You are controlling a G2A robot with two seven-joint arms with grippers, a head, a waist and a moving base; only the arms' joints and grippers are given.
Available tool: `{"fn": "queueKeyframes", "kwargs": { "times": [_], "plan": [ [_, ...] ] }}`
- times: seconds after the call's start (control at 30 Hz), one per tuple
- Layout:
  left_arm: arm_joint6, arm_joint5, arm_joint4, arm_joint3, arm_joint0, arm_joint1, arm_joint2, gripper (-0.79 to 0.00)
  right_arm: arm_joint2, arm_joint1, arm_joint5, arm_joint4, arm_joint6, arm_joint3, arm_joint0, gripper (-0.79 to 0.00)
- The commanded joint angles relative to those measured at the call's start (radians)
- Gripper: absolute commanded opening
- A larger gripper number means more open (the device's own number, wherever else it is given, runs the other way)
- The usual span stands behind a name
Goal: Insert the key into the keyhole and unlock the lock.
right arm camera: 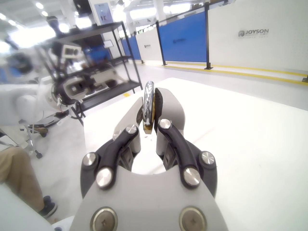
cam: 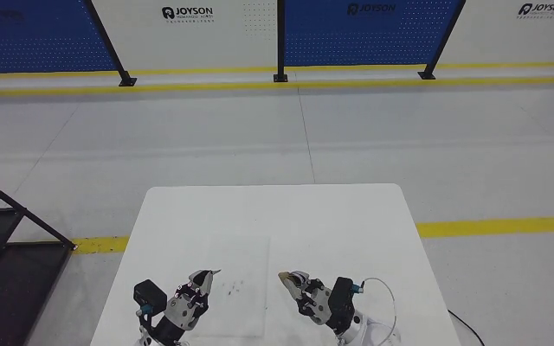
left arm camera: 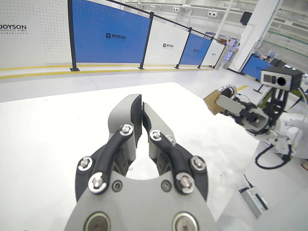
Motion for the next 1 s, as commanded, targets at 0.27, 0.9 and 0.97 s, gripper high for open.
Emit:
{"fn": "queueKeyframes", "kwargs": {
  "times": [0.27,0.9,0.97],
  "plan": [
    [-0.009,-0.022,-0.043,-0.013,-0.014,-0.002,0.016,-0.785,-0.008,-0.003,-0.020,0.061,0.012,0.011,0.014,-0.785],
    [0.026,-0.448,-0.545,0.090,-0.167,-0.019,0.233,-0.785,-0.298,-0.123,-0.330,0.460,-0.342,0.262,0.262,-0.785],
    [0.011,-0.461,-0.564,0.107,-0.183,-0.021,0.248,-0.785,-0.313,-0.132,-0.357,0.447,-0.363,0.279,0.273,-0.785]
  ]
}}
